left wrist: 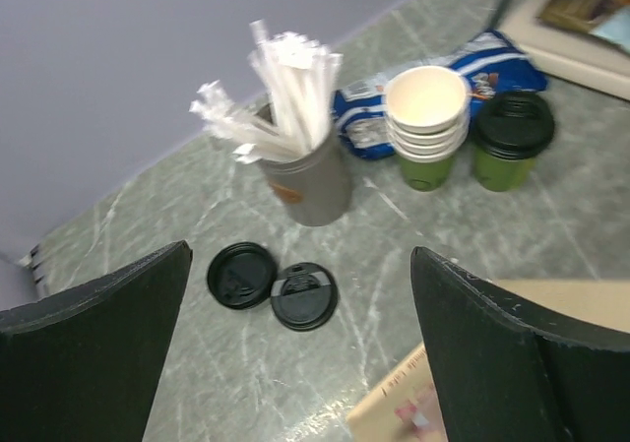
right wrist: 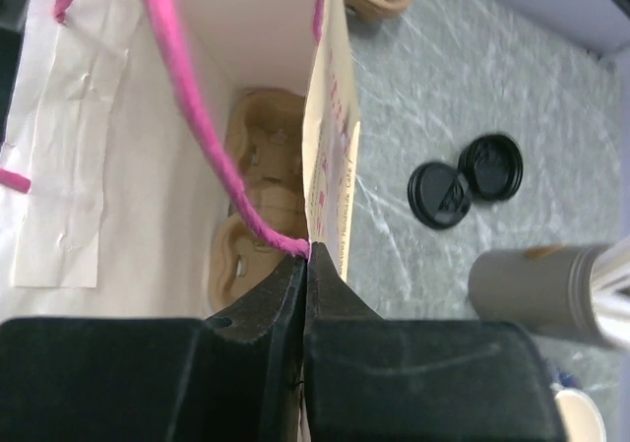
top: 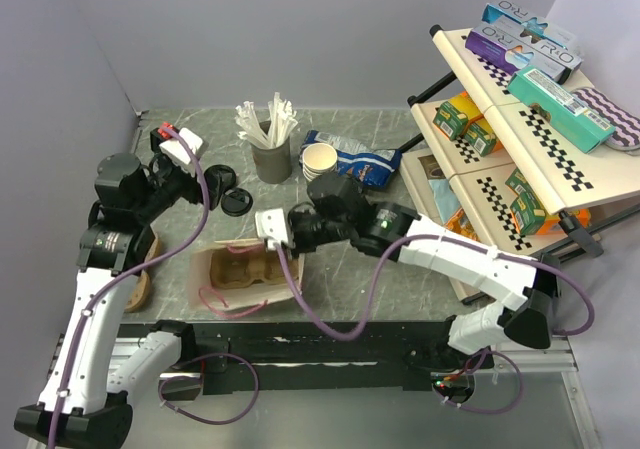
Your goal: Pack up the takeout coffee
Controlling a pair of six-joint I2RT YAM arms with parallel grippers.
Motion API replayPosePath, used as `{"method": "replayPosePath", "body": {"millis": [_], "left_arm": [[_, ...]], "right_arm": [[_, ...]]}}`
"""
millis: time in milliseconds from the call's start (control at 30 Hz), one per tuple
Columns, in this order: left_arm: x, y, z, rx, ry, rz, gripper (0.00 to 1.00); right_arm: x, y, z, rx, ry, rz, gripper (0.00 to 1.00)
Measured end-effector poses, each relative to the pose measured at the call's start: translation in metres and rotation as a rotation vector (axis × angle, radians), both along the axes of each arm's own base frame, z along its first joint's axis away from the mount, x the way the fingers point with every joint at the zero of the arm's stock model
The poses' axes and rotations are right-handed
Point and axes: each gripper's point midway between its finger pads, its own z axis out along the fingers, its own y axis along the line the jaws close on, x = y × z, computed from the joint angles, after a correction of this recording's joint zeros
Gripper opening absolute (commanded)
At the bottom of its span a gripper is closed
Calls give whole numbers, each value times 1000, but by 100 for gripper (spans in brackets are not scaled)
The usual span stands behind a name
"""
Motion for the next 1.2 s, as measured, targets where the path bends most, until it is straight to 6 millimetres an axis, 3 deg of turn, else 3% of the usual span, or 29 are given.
{"method": "replayPosePath", "body": {"millis": [33, 133, 267, 333, 433, 633, 767, 867, 1033, 1200], "left_arm": [[-4, -3, 3, 3, 4, -25, 99], [-17, -11, 12, 10, 14, -86, 99], [-31, -18, 21, 36, 34, -157, 99], [-34, -22, 20, 47, 57, -189, 99], [-35, -29, 15, 50, 111, -243, 99], [-25, -43, -16, 49, 240, -339, 99], [-19, -47, -24, 63, 252, -376, 99], [-16, -50, -29, 92, 244, -421, 97], [-12, -53, -46, 157, 268, -496, 89], [-8, -51, -63, 209, 289, -528, 79]], "right_arm": [[7, 0, 2, 1, 14, -16, 20], [31, 2, 8, -4, 97, -74, 43], [75, 8, 18, -6, 209, -151, 61], [88, 5, 21, -11, 240, -176, 73], [89, -3, 23, -22, 268, -197, 81], [68, -25, 44, 5, 249, -201, 80], [54, -40, 72, 59, 186, -178, 76], [50, -42, 79, 73, 143, -142, 73], [50, -30, 64, 30, 162, -74, 71], [48, -12, 36, -35, 209, -35, 73]]}}
